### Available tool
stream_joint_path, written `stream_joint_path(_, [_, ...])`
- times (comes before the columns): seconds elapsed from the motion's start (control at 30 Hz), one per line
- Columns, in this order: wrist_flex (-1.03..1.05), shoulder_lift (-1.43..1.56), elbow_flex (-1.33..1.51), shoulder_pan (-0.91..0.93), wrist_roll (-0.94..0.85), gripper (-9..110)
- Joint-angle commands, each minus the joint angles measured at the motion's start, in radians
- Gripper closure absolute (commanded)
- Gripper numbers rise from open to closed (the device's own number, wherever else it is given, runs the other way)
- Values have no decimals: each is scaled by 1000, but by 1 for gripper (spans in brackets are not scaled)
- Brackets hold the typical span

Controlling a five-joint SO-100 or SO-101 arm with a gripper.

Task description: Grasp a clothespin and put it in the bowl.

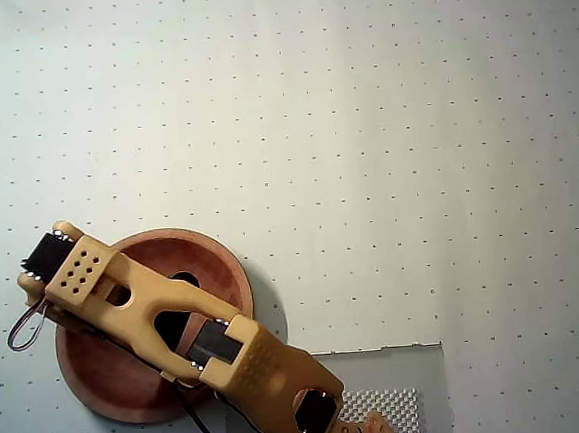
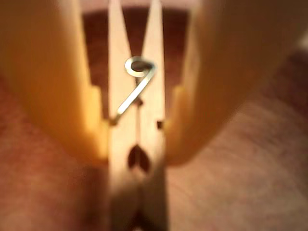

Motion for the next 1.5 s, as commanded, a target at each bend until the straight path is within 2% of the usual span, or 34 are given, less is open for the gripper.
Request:
stream_joint_path(0.0, [28,26,-49,-8,5,105])
stream_joint_path(0.9, [29,-41,-11,5,66,104])
stream_joint_path(1.0, [29,-43,-9,6,66,99])
stream_joint_path(1.23, [28,-43,-14,18,66,79])
stream_joint_path(1.47, [28,-43,-20,23,66,76])
